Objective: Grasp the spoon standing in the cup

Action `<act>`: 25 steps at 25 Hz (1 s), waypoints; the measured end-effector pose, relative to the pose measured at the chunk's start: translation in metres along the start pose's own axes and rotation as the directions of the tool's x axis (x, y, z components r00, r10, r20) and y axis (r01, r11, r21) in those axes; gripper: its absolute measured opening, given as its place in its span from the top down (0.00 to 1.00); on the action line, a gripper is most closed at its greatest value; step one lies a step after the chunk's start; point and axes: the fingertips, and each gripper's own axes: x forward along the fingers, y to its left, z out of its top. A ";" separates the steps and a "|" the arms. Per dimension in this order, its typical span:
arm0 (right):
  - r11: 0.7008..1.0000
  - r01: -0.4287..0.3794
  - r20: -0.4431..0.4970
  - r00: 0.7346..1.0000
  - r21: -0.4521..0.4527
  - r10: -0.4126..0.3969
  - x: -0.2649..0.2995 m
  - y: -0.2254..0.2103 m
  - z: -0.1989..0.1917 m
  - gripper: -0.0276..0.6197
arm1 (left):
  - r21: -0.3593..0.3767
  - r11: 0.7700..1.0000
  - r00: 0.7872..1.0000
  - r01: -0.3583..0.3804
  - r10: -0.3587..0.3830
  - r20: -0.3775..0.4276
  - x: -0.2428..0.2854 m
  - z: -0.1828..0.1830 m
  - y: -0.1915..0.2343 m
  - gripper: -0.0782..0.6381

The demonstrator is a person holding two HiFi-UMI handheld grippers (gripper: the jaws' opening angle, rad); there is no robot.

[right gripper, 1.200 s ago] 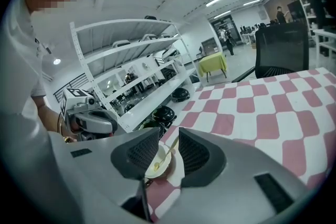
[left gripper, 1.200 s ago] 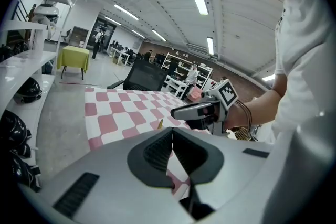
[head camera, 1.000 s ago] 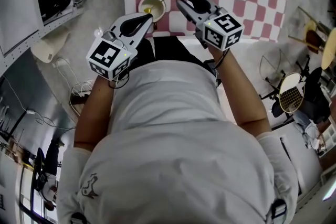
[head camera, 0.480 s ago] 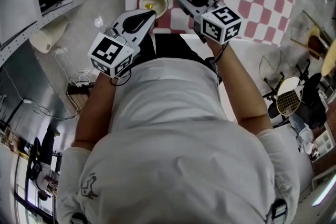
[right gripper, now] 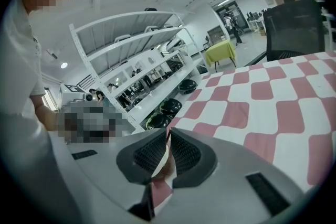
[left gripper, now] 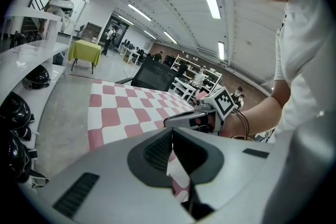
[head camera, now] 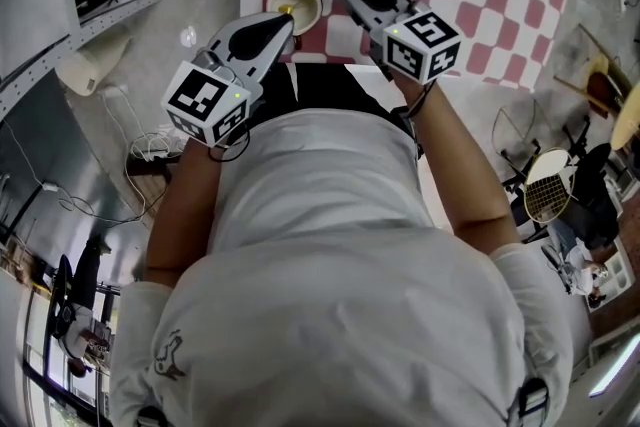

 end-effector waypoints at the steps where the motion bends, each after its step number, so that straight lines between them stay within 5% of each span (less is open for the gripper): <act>1: 1.000 0.000 0.002 1.000 0.005 0.000 0.000 0.001 0.001 0.89 | 0.001 1.000 1.000 -0.001 0.001 0.002 -0.001 0.001 0.000 0.87; 25: 0.997 0.020 0.040 0.999 -0.076 -0.017 -0.017 0.033 0.020 0.91 | 0.073 0.996 0.999 0.042 -0.043 0.021 -0.031 0.019 -0.009 0.87</act>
